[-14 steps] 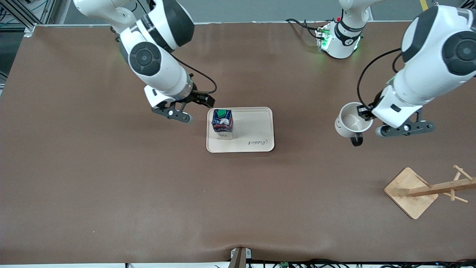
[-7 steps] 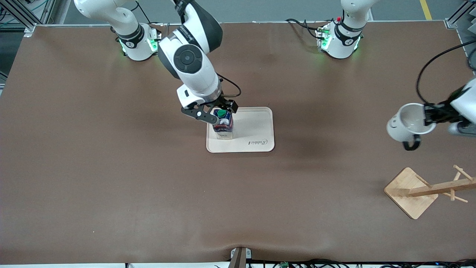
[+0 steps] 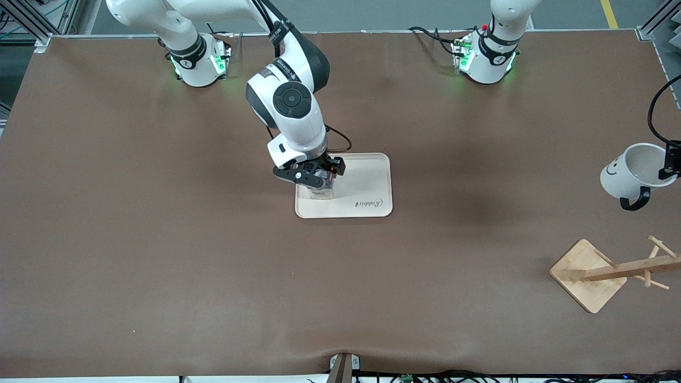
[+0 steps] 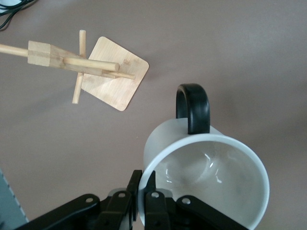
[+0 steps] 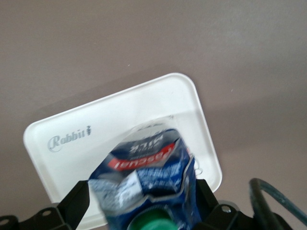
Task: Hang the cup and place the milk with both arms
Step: 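Grasp the milk carton with the right gripper and lift it, then carry the mug to the stand while the right gripper carries the milk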
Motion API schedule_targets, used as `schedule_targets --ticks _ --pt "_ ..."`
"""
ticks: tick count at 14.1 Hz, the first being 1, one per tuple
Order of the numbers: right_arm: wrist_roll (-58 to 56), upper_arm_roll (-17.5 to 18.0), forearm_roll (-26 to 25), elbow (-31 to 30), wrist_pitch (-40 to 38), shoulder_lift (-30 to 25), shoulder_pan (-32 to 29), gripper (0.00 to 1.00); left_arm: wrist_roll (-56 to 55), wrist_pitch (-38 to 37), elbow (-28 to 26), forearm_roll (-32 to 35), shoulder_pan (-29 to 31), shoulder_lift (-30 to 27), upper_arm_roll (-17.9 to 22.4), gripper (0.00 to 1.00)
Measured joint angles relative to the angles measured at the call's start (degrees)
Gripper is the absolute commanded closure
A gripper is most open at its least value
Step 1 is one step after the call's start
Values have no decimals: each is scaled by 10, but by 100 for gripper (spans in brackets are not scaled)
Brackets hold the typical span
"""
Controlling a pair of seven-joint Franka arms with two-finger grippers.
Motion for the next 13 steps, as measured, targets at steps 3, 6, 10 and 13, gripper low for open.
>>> schedule_targets --ticks 3,6,10,13 --pt "-6 -4 -8 1 -18 5 0 100 82 39 0 -8 24 31 0 100" --pt "-8 -9 -7 19 -88 2 -11 100 120 71 2 -9 30 56 0 100" --pt "-23 -17 96 135 -279 -15 -74 100 150 115 6 -9 30 77 2 100" --pt "-135 -23 100 174 -401 -51 -161 100 156 131 11 -9 30 98 4 100"
